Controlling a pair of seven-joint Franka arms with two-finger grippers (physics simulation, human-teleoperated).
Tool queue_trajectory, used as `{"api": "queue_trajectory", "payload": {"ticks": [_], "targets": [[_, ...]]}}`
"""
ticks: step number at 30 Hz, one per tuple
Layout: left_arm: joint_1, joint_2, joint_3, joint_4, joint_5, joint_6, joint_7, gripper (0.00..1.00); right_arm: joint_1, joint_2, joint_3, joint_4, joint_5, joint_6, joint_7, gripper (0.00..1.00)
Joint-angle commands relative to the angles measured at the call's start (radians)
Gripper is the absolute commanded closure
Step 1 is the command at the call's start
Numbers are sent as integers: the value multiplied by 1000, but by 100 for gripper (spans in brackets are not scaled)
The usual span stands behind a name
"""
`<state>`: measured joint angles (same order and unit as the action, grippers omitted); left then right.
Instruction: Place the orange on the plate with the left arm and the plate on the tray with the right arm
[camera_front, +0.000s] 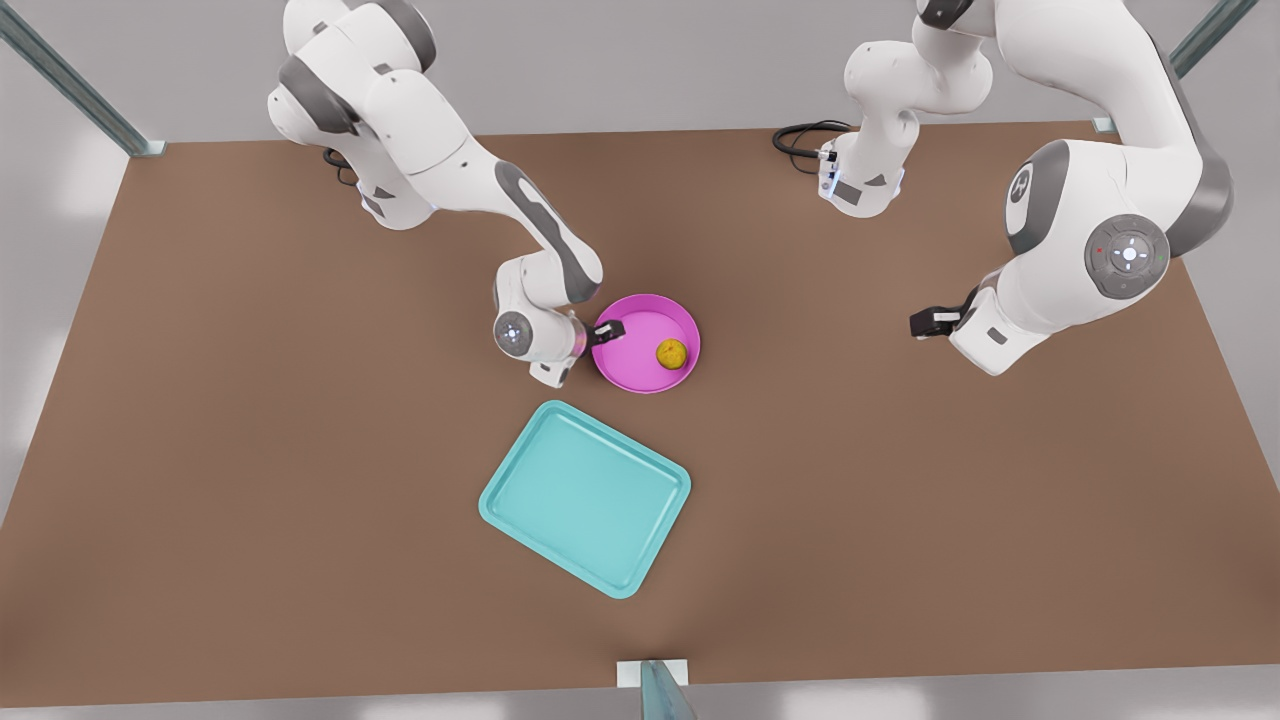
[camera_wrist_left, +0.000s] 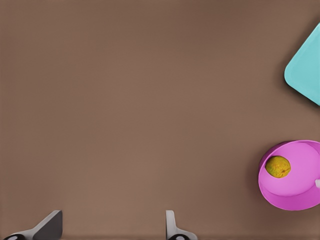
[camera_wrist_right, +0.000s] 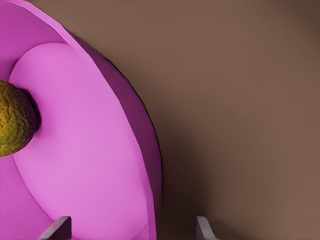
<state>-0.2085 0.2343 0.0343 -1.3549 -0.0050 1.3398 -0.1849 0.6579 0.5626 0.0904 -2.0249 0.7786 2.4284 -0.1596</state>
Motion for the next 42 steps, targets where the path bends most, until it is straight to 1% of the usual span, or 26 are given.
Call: {"api": "queue_trajectory", "payload": {"ticks": [1,3,5,6,7,9,14,19,21,29,37,38,42], "targets": [[0,-1,-1,0,0,-1,5,0,0,6,0,3,4,3,-6,21],[0,-1,-1,0,0,-1,5,0,0,8,0,6,4,-2,-6,32],[0,-1,-1,2,0,-1,5,0,-1,8,0,6,4,-2,-6,37],[0,-1,-1,2,0,-1,5,0,-1,8,0,6,4,-3,-6,41],[0,-3,-1,2,0,-2,5,0,-1,10,0,8,4,-5,-6,49],[0,-4,-1,2,0,-5,2,0,-1,10,0,9,4,-6,-5,56],[-2,-4,-1,2,0,-7,2,0,-6,10,0,17,4,-14,-5,70],[-5,-4,-7,2,0,-7,2,0,-12,3,0,18,2,-20,-3,79],[-11,-4,-8,2,0,-7,1,0,-15,-1,0,32,4,-63,-3,79],[-11,-4,-8,2,0,-8,1,0,-46,-10,0,54,4,-75,-2,79],[-11,-6,-8,0,0,-14,1,0,-196,-29,-9,143,5,-153,3,79],[-11,-6,-8,0,0,-14,1,0,-227,-27,-9,160,5,-187,3,79],[-12,-4,-8,0,0,-14,1,0,-308,-15,-11,210,5,-195,6,79]]}}
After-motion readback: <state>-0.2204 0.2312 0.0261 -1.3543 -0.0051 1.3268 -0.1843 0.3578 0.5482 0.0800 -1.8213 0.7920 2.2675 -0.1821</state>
